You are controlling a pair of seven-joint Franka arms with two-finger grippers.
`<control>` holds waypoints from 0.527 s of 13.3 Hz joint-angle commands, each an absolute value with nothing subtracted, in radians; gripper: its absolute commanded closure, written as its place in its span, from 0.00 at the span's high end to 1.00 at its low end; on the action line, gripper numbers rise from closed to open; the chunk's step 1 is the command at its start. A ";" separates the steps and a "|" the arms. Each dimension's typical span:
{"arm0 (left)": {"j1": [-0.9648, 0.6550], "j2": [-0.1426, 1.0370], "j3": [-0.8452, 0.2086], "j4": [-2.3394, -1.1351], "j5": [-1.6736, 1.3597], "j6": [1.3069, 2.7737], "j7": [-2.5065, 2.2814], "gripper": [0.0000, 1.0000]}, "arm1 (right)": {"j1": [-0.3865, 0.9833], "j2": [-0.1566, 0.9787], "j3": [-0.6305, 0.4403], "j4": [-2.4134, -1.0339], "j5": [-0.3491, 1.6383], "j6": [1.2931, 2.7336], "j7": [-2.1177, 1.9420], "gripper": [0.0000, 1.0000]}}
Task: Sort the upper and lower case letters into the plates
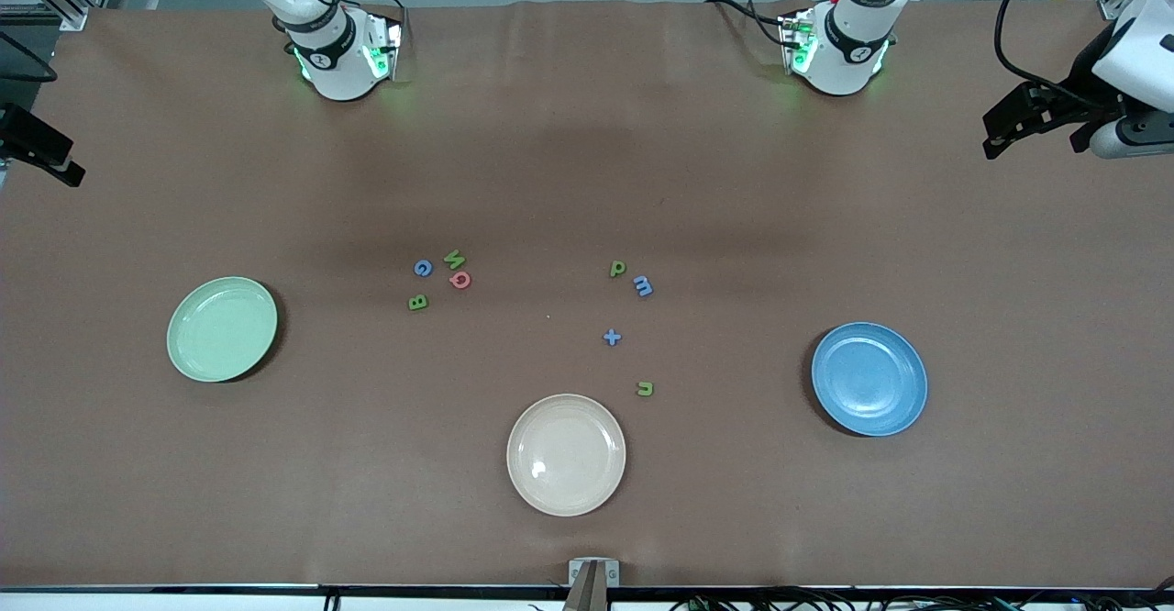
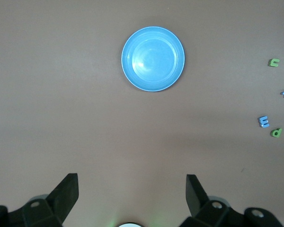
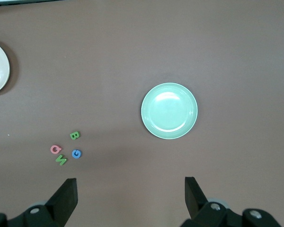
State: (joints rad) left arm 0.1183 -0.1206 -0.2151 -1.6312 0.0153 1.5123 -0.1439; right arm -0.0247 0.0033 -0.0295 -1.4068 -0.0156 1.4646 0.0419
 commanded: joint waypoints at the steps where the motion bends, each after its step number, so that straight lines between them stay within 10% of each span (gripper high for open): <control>1: 0.130 -0.124 -0.219 -1.618 -0.005 1.491 -0.124 1.00 | -0.038 0.008 -0.023 -1.393 -0.003 1.462 0.041 1.00; 7: 0.138 -0.043 -0.218 -1.537 0.002 1.486 -0.132 1.00 | -0.032 0.011 -0.023 -1.393 0.000 1.477 0.043 1.00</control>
